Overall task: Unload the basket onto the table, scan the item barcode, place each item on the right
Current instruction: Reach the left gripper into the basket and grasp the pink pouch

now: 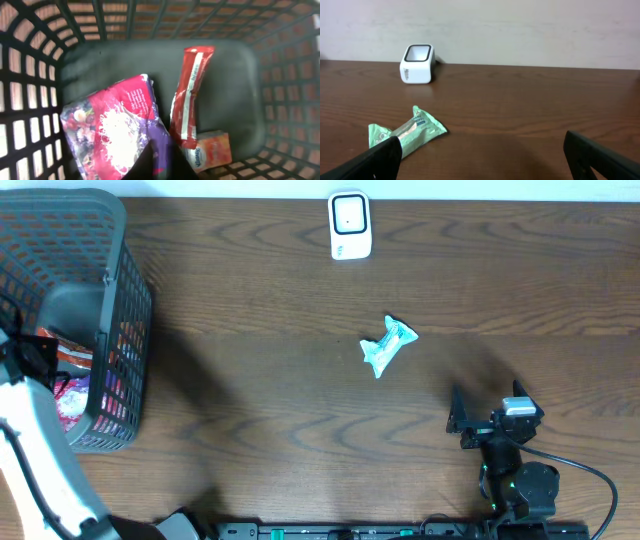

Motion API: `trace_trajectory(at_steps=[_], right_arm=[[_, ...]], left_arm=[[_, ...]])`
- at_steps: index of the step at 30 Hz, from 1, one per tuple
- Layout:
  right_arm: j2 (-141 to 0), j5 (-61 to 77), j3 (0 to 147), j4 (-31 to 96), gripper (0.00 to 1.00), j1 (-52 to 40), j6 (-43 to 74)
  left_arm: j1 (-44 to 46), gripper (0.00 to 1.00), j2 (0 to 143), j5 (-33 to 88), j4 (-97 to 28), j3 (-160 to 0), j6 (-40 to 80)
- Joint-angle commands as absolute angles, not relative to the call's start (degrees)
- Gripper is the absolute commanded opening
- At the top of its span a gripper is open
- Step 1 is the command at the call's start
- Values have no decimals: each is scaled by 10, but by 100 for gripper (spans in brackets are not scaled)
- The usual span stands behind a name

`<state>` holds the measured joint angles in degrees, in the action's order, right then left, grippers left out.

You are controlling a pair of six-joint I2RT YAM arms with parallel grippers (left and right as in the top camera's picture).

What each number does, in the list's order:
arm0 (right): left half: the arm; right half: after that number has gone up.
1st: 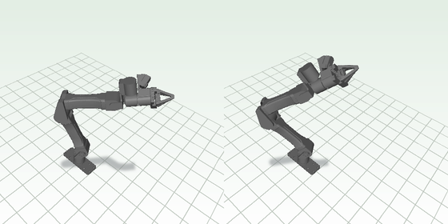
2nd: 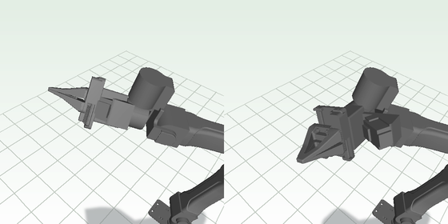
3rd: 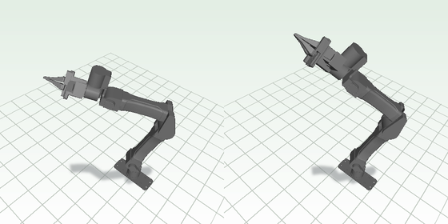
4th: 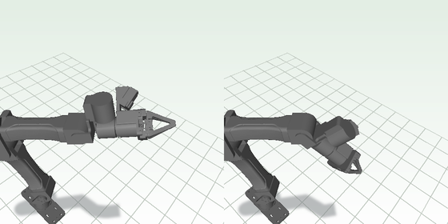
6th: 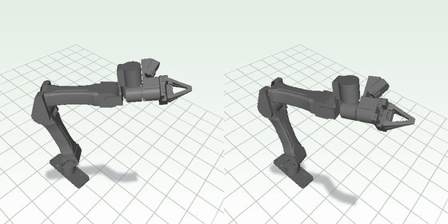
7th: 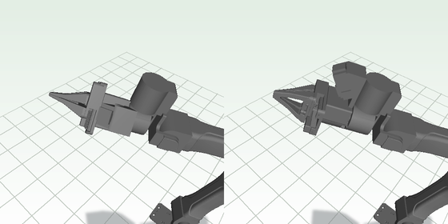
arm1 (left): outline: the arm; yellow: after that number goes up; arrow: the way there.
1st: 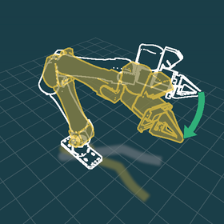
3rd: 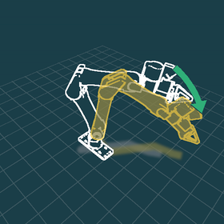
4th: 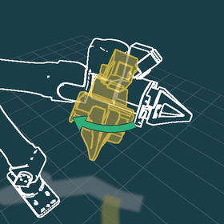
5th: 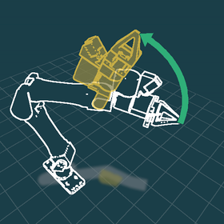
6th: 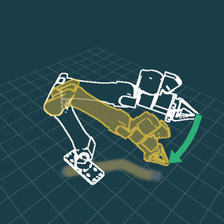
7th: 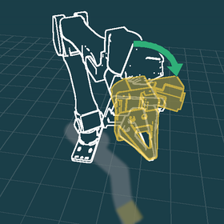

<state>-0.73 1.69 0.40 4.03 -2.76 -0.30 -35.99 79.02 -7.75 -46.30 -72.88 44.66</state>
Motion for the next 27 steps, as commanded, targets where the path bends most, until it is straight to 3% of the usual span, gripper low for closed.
trace_trajectory(at_steps=[1,3,7,22,27], right_arm=[[-6,20,4,43,99,-27,-7],[-6,20,4,43,99,-27,-7],[-6,20,4,43,99,-27,-7],[-6,20,4,43,99,-27,-7],[-6,20,4,43,99,-27,-7]], left_arm=[[-361,57,804,-82,-477,-731,442],[-359,70,819,-72,-483,-724,442],[-350,83,862,-53,-495,-716,442],[-331,89,1055,-63,-505,-716,436],[-331,34,1074,-71,-500,-716,400]])
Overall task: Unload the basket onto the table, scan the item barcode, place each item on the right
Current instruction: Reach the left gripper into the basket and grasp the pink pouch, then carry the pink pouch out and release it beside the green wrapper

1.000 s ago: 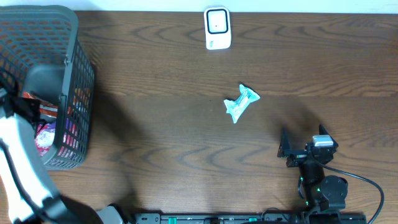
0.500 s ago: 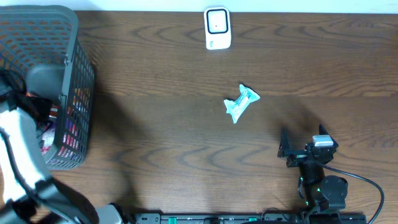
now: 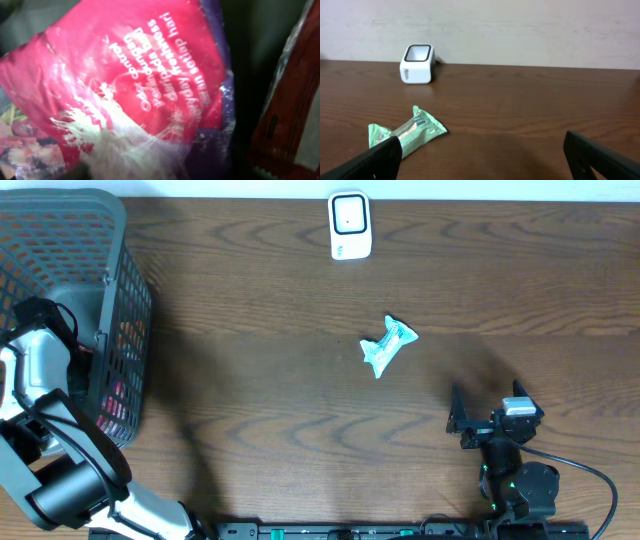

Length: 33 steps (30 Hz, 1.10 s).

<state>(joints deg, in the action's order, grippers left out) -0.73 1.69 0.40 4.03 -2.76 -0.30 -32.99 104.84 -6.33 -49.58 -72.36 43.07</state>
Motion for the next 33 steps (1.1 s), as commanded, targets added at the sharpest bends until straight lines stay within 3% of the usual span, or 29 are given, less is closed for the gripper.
trace_trajectory(at_steps=[1,3,4,13,22,33], right_arm=[[-6,20,4,43,99,-27,-7],[-6,20,4,43,99,-27,-7],[-6,20,4,43,99,-27,-7],[-6,20,4,43,99,-27,-7],[-6,20,4,43,99,-27,-7],[-6,20,4,43,99,-27,-7]], left_arm=[[-331,26,1072,-71,-500,-717,394],[-331,8,1069,-71,-500,-720,390],[-331,8,1066,-71,-501,-722,390],[-331,7,951,-67,-515,-759,390],[-331,7,734,-62,-430,-762,390],[-254,7,606,109,-276,-762,386]])
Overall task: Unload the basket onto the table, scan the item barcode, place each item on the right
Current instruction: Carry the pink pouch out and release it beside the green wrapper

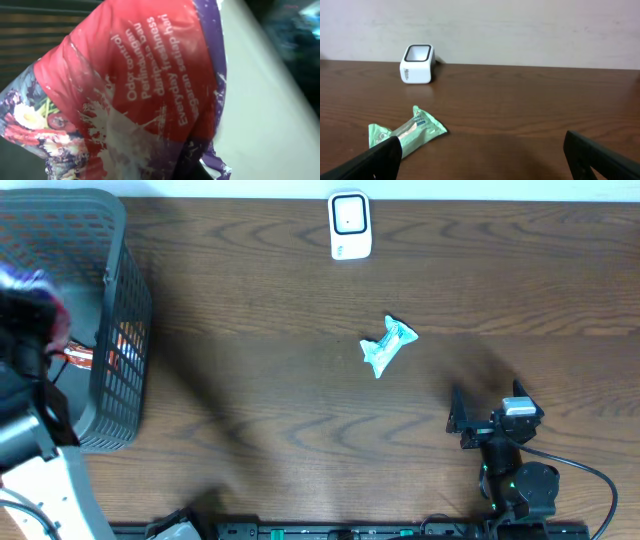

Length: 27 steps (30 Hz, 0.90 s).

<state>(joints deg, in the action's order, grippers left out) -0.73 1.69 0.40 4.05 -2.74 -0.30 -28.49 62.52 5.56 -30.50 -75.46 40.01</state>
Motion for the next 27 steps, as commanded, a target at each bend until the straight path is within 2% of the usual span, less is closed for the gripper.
trace_trajectory(at_steps=[1,7,12,16,22,27], right_arm=[[-6,20,4,43,99,-27,-7],[-6,20,4,43,99,-27,-7],[-6,20,4,43,99,-27,-7],[-6,20,4,43,99,-27,-7],[-6,20,4,43,99,-27,-7],[-6,20,4,43,99,-27,-7]], left_arm=[[-241,7,601,109,-259,-762,379],[-110,7,588,112,-235,-762,350],[80,7,608,111,-241,-762,172],[192,7,652,111,-255,-762,122],[283,8,752,111,-274,-762,62],[316,8,841,84,-275,-762,60]])
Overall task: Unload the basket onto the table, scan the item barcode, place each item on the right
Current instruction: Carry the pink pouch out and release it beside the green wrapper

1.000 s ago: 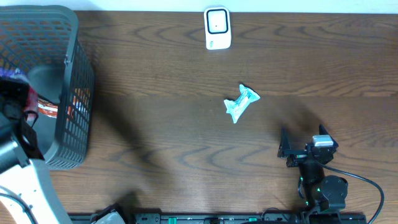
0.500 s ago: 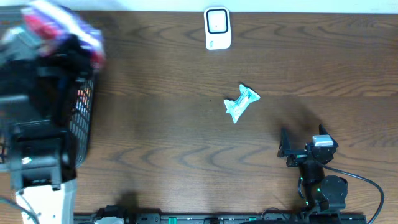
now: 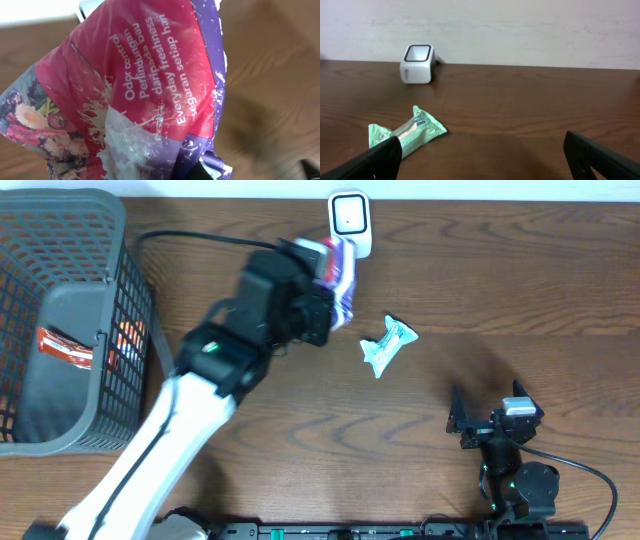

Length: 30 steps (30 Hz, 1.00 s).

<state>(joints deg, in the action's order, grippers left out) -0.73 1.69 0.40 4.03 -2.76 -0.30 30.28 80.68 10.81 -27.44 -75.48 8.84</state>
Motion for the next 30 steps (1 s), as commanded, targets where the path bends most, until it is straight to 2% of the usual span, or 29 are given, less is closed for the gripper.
trace_trajectory(at_steps=[1,10,12,15,17,20,21,23,27,30], right_arm=[[-6,20,4,43,99,-27,-7],[-6,20,4,43,99,-27,-7],[-6,20,4,43,99,-27,-7],[-6,20,4,43,99,-27,-7],[-6,20,4,43,99,-27,-7],[-6,20,4,43,99,-27,-7],[-6,20,4,43,99,-27,-7],[-6,20,4,43,99,-27,-7],[-6,20,4,43,99,-27,-7],[-6,20,4,43,99,-27,-7]], left_arm=[[320,8,861,60,-276,-762,60],[323,8,980,28,-276,-762,63],[323,14,998,28,-276,-762,66],[325,17,1020,30,-276,-762,112],[326,35,1022,37,-272,-762,124],[325,39,1011,36,-264,-764,123],[325,43,1004,36,-263,-766,123],[324,59,985,36,-263,-774,123],[316,62,915,35,-262,-789,123],[294,74,834,8,-263,-791,100]])
